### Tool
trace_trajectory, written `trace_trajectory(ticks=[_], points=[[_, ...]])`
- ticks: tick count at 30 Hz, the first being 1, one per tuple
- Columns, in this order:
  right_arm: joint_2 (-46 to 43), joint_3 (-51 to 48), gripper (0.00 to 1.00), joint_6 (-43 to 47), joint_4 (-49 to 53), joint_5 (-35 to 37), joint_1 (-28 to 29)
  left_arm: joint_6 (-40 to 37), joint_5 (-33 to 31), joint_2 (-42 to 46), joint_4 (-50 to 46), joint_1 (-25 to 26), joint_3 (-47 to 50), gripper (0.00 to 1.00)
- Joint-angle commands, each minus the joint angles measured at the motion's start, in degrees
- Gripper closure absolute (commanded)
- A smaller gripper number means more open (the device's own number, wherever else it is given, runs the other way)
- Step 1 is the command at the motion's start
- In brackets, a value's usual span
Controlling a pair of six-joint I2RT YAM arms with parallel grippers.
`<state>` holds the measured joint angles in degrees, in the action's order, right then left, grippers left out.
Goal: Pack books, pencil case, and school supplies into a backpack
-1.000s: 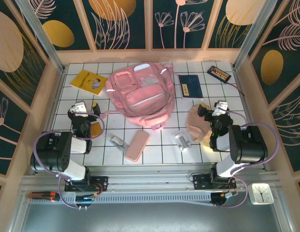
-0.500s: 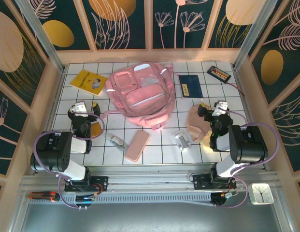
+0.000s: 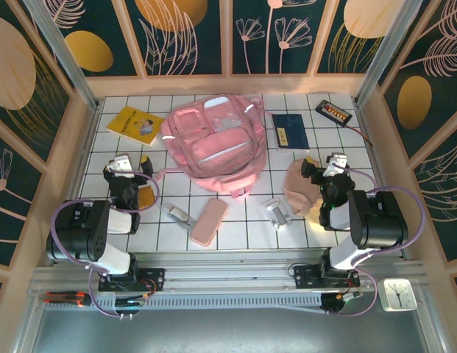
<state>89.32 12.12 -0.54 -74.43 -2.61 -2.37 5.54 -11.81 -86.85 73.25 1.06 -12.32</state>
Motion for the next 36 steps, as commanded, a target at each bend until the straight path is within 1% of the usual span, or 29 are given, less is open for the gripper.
trace_trajectory(ticks=[1,4,7,9,10,11,13,14,16,18,20,21,23,25,27,29,31,33,36], points=[[0.4,0.4,0.01,-0.7,-1.9,0.5,-0.2,-0.2,0.5,-0.1,0.9,-0.3,-0.5,0.01],[0.0,0.4,0.01,-0.7,-1.9,0.9,0.0,-0.2,0.5,1.5,0.1,-0.4,-0.4,0.01],[-2.5,2.1,0.01,-1.6,3.2,2.8,-0.1,0.3,-1.5,6.0,-4.7,-0.4,-0.6,0.01],[-4.9,3.4,0.01,-1.5,7.6,3.3,0.0,0.9,-4.6,9.5,-8.6,-0.4,-0.6,0.01],[-6.3,3.9,0.01,-1.5,9.6,3.3,0.2,1.6,-6.7,11.5,-11.9,-0.4,-1.1,0.01],[-7.8,4.3,0.01,-1.5,11.8,3.3,0.2,2.5,-9.1,13.8,-17.8,-0.4,-2.4,0.01],[-11.3,5.3,0.01,-2.3,15.6,5.9,0.2,4.7,-13.3,17.5,-29.6,-0.4,-6.1,0.01],[-13.3,6.3,0.01,-4.3,19.1,7.8,0.0,5.4,-14.5,19.2,-35.2,-0.4,-7.9,0.01],[-16.7,9.3,0.01,-9.4,27.7,9.8,-1.1,6.9,-14.5,22.7,-42.4,-0.4,-9.9,0.01],[-19.5,14.9,0.01,-15.3,41.1,10.4,-2.3,8.2,-12.4,26.9,-47.1,-0.4,-11.1,0.01],[-19.6,23.7,0.01,-19.1,57.4,8.4,-3.9,11.3,-10.7,30.7,-53.1,-0.4,-13.3,0.01],[-18.9,27.4,0.01,-20.7,64.0,7.5,-4.5,12.4,-9.7,31.5,-55.7,-0.4,-14.8,0.01],[-16.8,35.2,0.01,-22.4,74.9,1.9,-6.1,14.3,-5.9,31.9,-61.5,-0.4,-18.5,0.01],[-15.6,40.0,0.01,-22.8,80.3,-4.4,-6.2,15.0,0.2,31.8,-64.0,-0.4,-21.0,0.01],[-15.7,42.0,0.01,-23.6,82.3,-10.0,-5.8,16.1,7.1,31.0,-66.2,-0.3,-23.4,0.01],[-15.2,44.4,0.01,-26.0,84.9,-15.4,-5.2,18.0,13.0,28.6,-69.7,-0.2,-26.8,0.01],[-14.1,46.1,0.01,-27.3,86.4,-20.0,-3.7,18.3,17.5,25.8,-72.8,0.5,-29.8,0.01],[-12.5,48.6,0.01,-28.2,89.4,-20.6,-0.9,16.5,17.8,23.3,-75.5,3.6,-32.5,0.01],[-8.8,52.8,0.02,-28.4,93.2,-21.3,4.2,11.2,13.7,18.6,-80.1,11.6,-37.2,0.01]])
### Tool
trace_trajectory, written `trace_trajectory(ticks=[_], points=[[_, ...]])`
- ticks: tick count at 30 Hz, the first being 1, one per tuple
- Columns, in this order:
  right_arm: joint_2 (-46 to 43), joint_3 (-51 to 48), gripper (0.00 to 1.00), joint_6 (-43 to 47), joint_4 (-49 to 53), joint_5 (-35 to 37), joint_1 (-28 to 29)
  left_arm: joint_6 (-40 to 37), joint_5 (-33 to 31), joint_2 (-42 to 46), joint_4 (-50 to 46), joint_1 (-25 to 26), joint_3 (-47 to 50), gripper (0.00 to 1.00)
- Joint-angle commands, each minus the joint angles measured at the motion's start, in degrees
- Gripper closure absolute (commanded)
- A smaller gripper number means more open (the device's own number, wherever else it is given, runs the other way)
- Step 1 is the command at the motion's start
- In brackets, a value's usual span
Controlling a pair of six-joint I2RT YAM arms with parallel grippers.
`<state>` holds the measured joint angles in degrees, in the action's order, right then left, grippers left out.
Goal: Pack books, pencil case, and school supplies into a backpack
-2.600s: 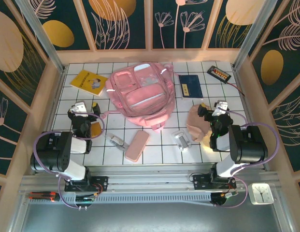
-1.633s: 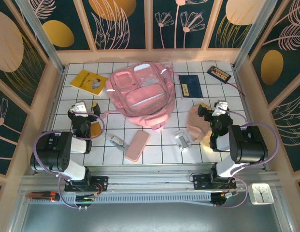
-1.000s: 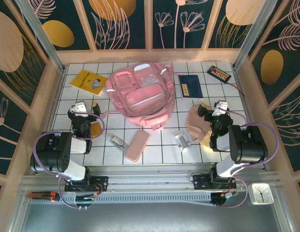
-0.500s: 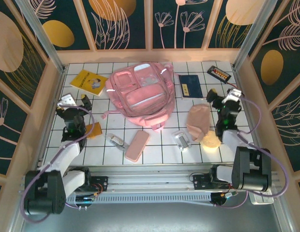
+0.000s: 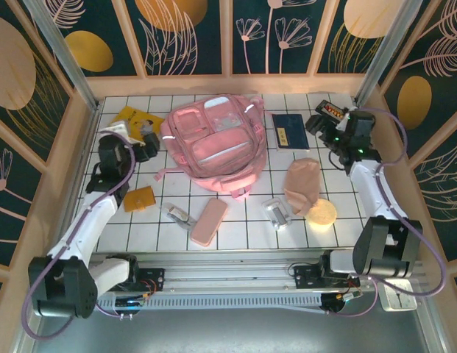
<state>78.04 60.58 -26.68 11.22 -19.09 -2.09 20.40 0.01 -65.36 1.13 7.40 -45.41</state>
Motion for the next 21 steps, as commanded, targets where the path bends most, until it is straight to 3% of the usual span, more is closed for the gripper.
trace_trajectory(ticks=[1,9,21], points=[[4.0,6.0,0.02,-2.2,8.4,-5.1,5.9,-4.1,1.6,-5.1,-9.6,7.1,-5.7,0.01],[14.0,12.5,0.04,-4.3,9.6,-5.9,16.8,-11.6,-2.0,-19.0,-16.4,19.3,-17.8,0.01],[19.9,16.5,0.05,-5.7,11.8,-7.2,18.6,-24.1,-5.8,-39.1,-22.6,28.8,-34.8,0.01]])
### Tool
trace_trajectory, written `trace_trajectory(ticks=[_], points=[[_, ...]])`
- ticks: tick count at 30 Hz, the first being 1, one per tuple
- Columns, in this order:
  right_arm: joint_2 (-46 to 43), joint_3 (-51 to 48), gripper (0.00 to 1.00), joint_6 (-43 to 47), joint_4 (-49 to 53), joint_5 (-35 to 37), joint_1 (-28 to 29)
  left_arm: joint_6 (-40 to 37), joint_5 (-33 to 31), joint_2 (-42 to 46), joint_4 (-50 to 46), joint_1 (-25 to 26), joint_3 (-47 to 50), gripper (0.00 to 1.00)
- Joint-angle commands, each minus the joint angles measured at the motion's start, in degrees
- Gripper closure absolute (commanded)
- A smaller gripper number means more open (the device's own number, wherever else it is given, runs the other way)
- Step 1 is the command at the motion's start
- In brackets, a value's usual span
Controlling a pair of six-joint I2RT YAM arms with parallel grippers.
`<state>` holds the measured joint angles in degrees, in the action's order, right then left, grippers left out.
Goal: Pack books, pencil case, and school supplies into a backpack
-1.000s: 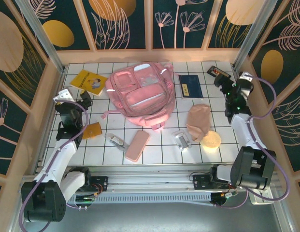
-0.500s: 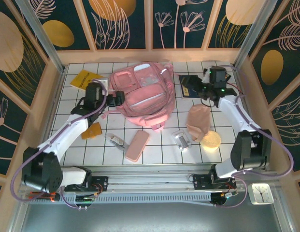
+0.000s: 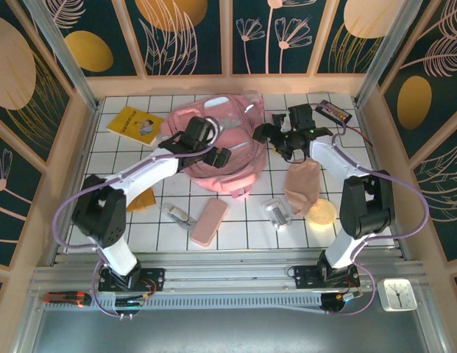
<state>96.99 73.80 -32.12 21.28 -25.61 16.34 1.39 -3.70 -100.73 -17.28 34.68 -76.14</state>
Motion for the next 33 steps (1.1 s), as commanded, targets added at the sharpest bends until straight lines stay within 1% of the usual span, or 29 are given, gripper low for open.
trace_trajectory(ticks=[1,8,12,18,22,27,30,33], points=[[1.3,3.4,0.05,-0.1,1.8,-0.8,0.2,-5.8,-1.9,-5.6,-5.4,1.7,-5.9,0.01],[2.1,4.0,0.05,0.1,2.5,-0.8,-0.2,-8.6,-0.5,-12.6,-8.2,2.0,-13.2,0.01],[1.8,3.8,0.05,0.0,2.8,-0.8,-0.7,-9.6,-0.9,-16.6,-9.7,2.0,-17.1,0.02],[1.6,3.8,0.05,0.0,3.1,-0.2,-1.4,-10.7,2.3,-20.7,-11.7,2.1,-21.6,0.05],[1.6,3.8,0.05,0.0,3.2,0.0,-2.0,-10.8,5.4,-20.7,-11.6,2.1,-21.1,0.05],[2.1,3.9,0.05,-0.5,2.7,0.0,-2.2,-10.5,7.2,-20.9,-11.6,2.1,-20.2,0.05],[2.2,3.9,0.05,-0.8,2.4,-0.1,-2.1,-10.4,6.8,-20.8,-11.3,2.1,-19.7,0.06],[2.2,3.8,0.05,-1.0,2.3,-0.1,-2.2,-10.1,4.7,-22.0,-11.4,2.1,-19.9,0.07]])
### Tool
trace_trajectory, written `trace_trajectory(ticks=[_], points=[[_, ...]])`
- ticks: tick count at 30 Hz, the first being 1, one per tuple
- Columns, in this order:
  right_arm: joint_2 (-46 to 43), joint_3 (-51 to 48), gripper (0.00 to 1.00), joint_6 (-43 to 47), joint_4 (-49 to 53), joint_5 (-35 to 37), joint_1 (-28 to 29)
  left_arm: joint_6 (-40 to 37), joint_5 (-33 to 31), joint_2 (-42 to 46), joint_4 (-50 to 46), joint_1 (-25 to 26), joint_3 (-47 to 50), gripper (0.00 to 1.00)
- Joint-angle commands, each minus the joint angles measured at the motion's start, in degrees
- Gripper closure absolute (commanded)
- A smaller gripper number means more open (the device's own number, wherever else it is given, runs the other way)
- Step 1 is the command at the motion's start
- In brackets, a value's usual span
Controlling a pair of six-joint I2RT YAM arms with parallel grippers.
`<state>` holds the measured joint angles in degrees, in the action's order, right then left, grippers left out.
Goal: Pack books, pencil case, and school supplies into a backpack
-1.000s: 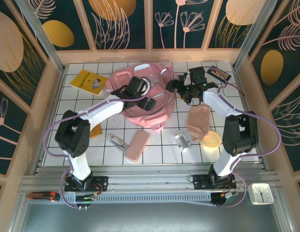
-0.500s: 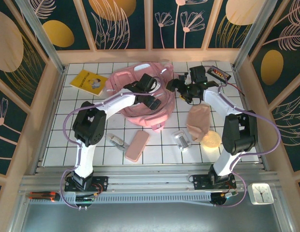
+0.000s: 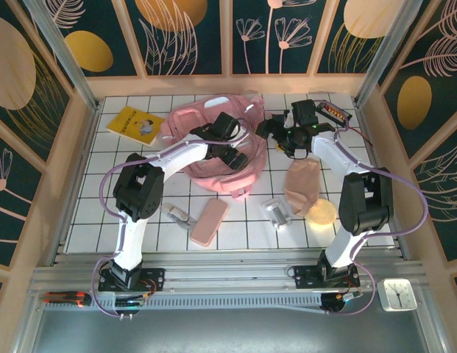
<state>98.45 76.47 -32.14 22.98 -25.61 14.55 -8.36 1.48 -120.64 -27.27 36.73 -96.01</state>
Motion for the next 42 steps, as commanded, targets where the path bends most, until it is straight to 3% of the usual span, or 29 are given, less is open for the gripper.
trace_trajectory(ticks=[1,11,14,19,30,34,38,42], points=[[0.6,1.1,0.05,-1.0,0.7,-0.1,-0.3,-0.2,-0.9,-2.9,-1.7,0.1,-0.4,0.07],[-0.8,0.2,0.05,-0.4,1.2,0.6,-0.4,1.0,-3.2,-6.3,-3.4,0.1,-3.0,0.25],[-1.1,-0.4,0.05,-0.5,0.8,0.7,-0.3,1.1,-2.6,-6.2,-3.6,0.0,-3.5,0.45],[-1.8,-1.2,0.05,-0.4,0.2,0.8,-0.3,1.3,-2.3,-5.0,-3.5,0.0,-3.1,0.98],[-5.2,-3.1,0.05,0.0,-0.8,3.4,-0.9,1.1,-1.5,5.2,-4.3,-0.3,-2.9,1.0],[-6.7,-4.3,0.05,2.0,-3.5,3.2,-1.2,-1.5,-0.1,10.2,-3.6,-0.5,1.1,1.0],[-9.6,-7.4,0.04,8.4,-11.4,4.1,-1.1,-6.7,-2.1,17.2,-0.4,-0.6,10.4,1.0],[-16.1,-18.7,0.05,22.7,-29.8,1.5,-1.0,-13.2,-6.0,28.2,9.4,-1.8,21.9,1.0]])
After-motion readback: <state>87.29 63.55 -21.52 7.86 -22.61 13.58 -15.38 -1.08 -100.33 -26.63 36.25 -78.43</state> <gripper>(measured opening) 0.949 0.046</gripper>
